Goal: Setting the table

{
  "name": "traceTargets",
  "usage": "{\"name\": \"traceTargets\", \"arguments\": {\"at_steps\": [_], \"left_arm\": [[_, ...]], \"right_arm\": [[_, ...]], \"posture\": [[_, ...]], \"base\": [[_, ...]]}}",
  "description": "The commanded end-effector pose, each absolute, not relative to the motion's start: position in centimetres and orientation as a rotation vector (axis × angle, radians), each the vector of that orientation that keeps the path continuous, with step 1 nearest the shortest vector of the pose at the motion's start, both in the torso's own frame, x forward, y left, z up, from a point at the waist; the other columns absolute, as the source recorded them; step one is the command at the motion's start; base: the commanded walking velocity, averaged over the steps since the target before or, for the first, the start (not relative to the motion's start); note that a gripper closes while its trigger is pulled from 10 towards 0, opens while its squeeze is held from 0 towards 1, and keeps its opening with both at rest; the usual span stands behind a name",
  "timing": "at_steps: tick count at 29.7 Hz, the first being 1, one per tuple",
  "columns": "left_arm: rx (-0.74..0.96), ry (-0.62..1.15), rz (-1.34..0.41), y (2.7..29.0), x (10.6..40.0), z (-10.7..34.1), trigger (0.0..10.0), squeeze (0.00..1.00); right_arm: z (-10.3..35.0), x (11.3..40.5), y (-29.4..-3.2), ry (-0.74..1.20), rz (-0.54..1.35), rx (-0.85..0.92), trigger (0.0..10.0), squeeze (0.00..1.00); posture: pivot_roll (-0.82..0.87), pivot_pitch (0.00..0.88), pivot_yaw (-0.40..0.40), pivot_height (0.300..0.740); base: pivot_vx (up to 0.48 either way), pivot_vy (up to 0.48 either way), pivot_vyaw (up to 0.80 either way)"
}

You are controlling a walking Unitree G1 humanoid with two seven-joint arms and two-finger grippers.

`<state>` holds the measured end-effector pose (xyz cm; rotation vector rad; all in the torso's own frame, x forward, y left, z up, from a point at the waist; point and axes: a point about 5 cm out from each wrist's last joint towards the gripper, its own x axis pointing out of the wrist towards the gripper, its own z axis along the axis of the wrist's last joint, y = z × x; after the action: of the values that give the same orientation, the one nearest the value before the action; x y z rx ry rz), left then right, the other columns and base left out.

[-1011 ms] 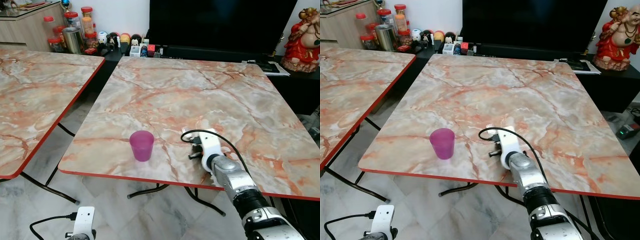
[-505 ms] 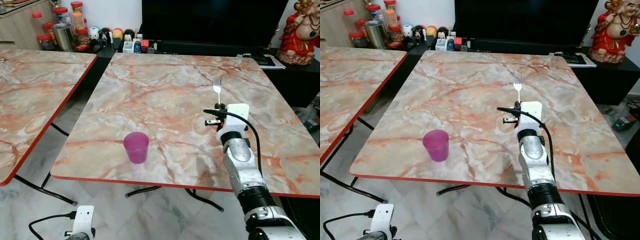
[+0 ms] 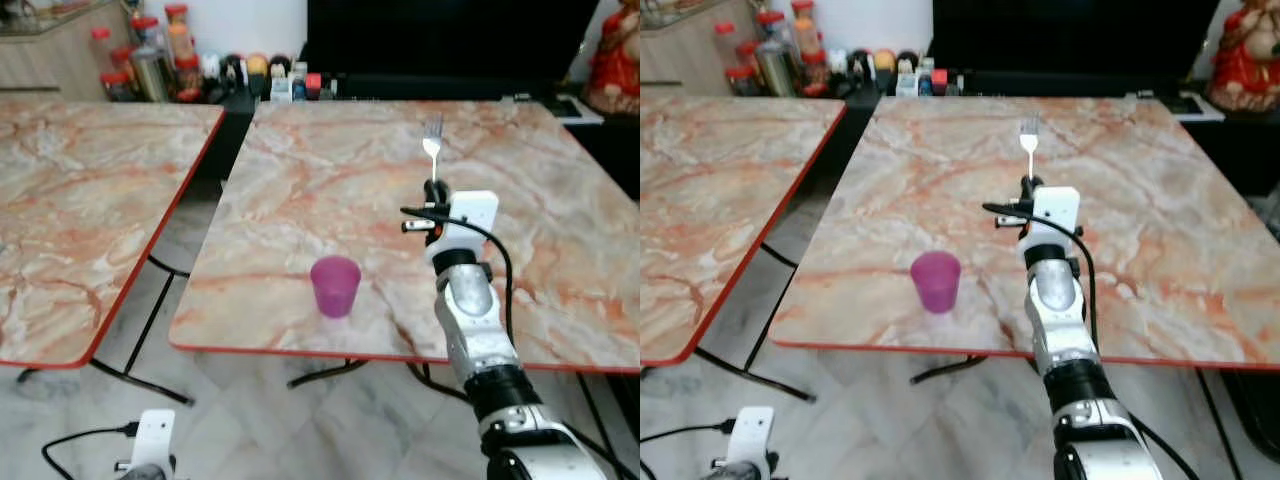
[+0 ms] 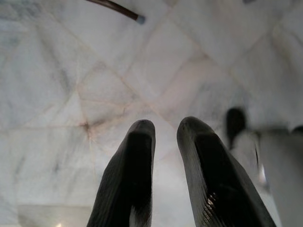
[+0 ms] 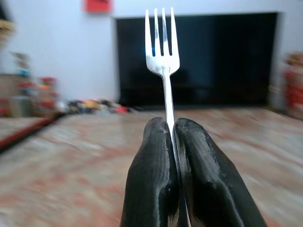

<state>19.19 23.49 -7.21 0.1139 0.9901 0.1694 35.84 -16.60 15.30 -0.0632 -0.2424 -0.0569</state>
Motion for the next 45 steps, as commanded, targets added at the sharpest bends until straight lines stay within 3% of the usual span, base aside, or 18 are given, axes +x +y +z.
{"name": "traceTargets", "arguments": {"at_steps": [1, 10, 45], "left_arm": [[0.133, 0.988, 0.172, 24.0, 19.3, -7.0, 10.0, 0.00], [0.134, 0.987, 0.171, 24.0, 19.2, -7.1, 10.0, 0.00], [0.116, 0.975, 0.200, 23.8, 19.5, -6.9, 10.0, 0.00]], "right_arm": [[17.0, 36.1, -16.3, -0.316, -0.063, -0.063, 10.0, 0.00], [18.5, 36.2, -15.5, -0.386, -0.043, -0.094, 10.0, 0.00], [16.8, 36.5, -14.6, -0.280, 0.022, -0.113, 10.0, 0.00]], "posture": [[0.01, 0.000, 0.010, 0.740], [0.01, 0.000, 0.007, 0.740], [0.04, 0.000, -0.009, 0.740]], "base": [[0.000, 0.480, 0.00], [0.000, 0.480, 0.00], [0.000, 0.480, 0.00]]}}
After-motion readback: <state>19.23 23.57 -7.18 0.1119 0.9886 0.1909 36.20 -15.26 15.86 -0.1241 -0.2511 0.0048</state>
